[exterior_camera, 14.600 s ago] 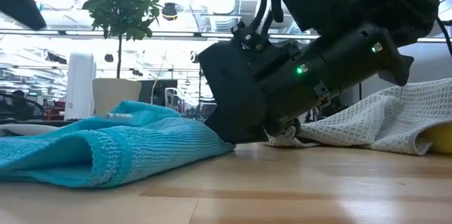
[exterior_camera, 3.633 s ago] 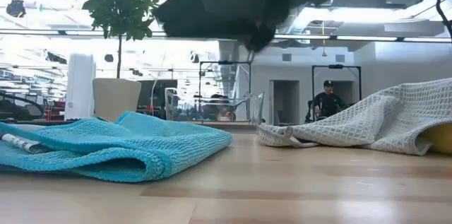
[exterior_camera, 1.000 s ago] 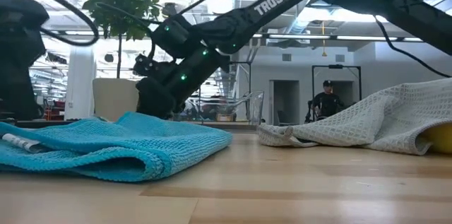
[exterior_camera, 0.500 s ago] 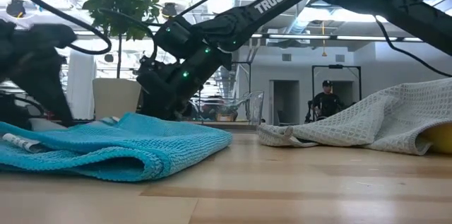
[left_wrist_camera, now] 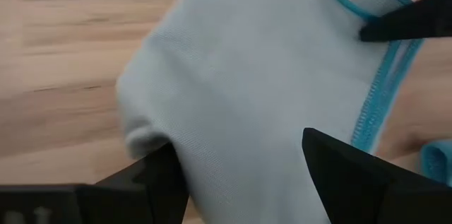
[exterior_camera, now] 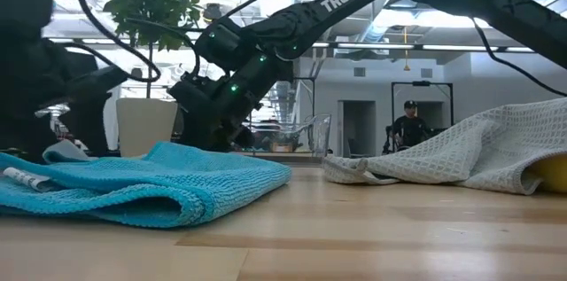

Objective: Fold microfiber towels
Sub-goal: Stack the folded light blue microfiber cloth on top of the folded blue microfiber cloth

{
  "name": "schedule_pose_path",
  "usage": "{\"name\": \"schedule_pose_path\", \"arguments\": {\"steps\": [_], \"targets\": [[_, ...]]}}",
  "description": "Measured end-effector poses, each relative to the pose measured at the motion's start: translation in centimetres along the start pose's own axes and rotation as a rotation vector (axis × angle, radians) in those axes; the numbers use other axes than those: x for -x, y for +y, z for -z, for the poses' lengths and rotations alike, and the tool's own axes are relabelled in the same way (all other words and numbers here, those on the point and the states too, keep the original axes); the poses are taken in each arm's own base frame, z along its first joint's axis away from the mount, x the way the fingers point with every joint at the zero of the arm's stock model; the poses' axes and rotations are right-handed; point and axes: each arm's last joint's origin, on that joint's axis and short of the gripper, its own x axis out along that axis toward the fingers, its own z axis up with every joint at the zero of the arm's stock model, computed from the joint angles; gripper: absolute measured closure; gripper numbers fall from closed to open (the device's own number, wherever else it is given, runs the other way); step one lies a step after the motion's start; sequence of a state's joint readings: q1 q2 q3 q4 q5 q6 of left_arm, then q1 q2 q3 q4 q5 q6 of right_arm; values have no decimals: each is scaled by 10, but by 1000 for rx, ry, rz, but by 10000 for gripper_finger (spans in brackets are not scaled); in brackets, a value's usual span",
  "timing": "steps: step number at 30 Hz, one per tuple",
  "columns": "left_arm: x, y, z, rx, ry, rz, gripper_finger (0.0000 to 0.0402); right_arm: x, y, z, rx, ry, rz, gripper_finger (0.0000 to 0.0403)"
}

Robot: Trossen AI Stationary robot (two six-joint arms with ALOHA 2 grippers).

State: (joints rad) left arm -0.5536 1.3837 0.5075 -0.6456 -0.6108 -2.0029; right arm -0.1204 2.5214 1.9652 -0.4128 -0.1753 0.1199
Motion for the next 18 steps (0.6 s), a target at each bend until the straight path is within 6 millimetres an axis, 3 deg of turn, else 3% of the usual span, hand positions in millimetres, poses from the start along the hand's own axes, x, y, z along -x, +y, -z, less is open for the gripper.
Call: {"name": "schedule_pose_path", "arguments": {"steps": [12, 15, 18], "targets": [[-19, -12, 0, 47, 8, -18, 154, -5, 27, 3, 7, -26, 113, 202], [-19, -12, 0, 43, 19, -28, 177, -5, 26, 3, 2, -25, 114, 206], [-19, -10, 0, 37, 20, -38, 227, -6, 26, 4, 4, -24, 118, 227]]}}
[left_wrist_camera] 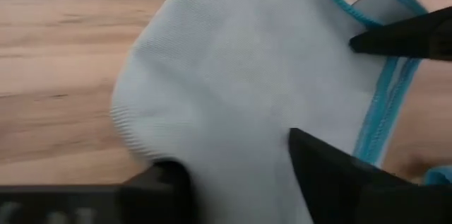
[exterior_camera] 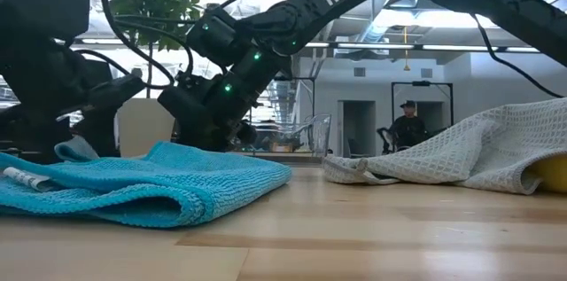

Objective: Fold microfiber towels
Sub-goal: Stack the folded light blue microfiber cloth on top of the folded blue microfiber cloth

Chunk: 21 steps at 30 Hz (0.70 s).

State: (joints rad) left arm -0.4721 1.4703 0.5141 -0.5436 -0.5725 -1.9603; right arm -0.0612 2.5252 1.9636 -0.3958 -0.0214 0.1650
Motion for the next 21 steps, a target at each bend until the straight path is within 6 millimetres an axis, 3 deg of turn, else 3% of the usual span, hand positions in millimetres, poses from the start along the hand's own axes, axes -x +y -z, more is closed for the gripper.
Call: {"name": "schedule_pose_path", "arguments": {"steps": [8, 10, 14, 21], "targets": [[-1, -2, 0, -1, -34, 36, 385, 0, -1, 0, 23, 3, -18, 353], [-1, -4, 0, 7, -47, 56, 390, 0, 0, 0, 39, 4, -23, 378], [6, -13, -1, 10, -23, 75, 395, 4, 0, -3, 56, -3, -25, 378], [26, -35, -6, -16, -33, 123, 396, 33, 2, -10, 97, 28, -7, 378]]}}
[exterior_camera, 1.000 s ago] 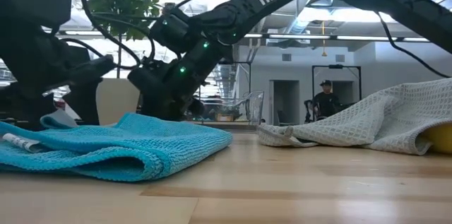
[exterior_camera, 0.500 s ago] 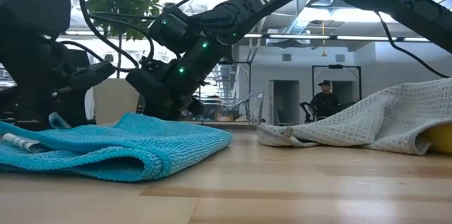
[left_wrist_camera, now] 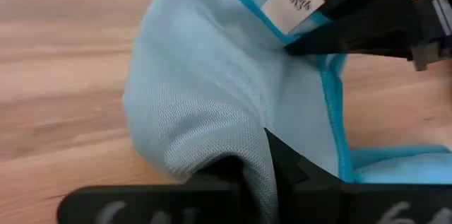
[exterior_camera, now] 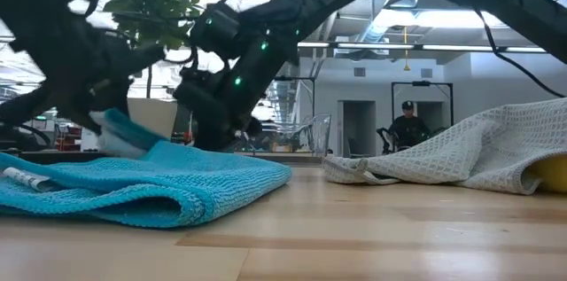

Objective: Fold microfiber towels
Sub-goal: Stack the folded light blue microfiber cloth on top of the folded blue microfiber cloth

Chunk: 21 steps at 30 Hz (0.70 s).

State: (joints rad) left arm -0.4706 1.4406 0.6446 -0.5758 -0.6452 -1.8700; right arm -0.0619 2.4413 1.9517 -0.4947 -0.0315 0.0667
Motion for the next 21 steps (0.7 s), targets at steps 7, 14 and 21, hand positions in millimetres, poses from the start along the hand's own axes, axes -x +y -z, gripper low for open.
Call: {"name": "schedule_pose_path", "arguments": {"steps": [7, 14, 21], "targets": [[22, -29, -10, -38, -44, 34, 396, 44, 8, -15, 63, -15, 71, 378], [51, -65, -16, -53, -30, 156, 396, 75, 38, -14, 146, 32, 103, 378], [70, -82, 5, 23, -16, 301, 396, 102, 83, -1, 248, 122, 108, 378]]}}
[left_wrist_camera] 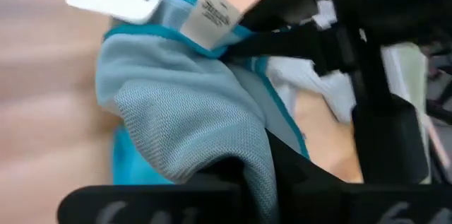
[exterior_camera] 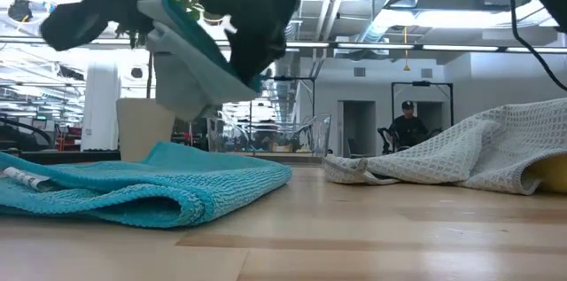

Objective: Fold microfiber towels
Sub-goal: Stack the folded light blue microfiber cloth on top of the folded blue microfiber cloth

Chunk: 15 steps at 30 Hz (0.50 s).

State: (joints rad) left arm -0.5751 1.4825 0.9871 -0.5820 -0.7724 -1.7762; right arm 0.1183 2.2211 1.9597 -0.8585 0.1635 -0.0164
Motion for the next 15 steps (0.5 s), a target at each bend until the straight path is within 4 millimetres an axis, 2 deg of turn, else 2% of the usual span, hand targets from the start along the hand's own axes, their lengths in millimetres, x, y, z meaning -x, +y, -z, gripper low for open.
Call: {"name": "schedule_pose_path", "arguments": {"steps": [4, 7, 10, 15], "targets": [[-11, -3, 36, 59, 38, 57, 397, 0, 34, 5, 70, 23, -15, 375], [-23, 1, 63, 89, 45, 62, 397, -9, 52, 10, 100, -14, 6, 375], [-28, 2, 85, 112, 33, 50, 397, -18, 62, 18, 106, 6, -1, 373], [-31, -8, 112, 130, 18, 42, 397, -36, 72, 37, 118, 19, -16, 370]]}}
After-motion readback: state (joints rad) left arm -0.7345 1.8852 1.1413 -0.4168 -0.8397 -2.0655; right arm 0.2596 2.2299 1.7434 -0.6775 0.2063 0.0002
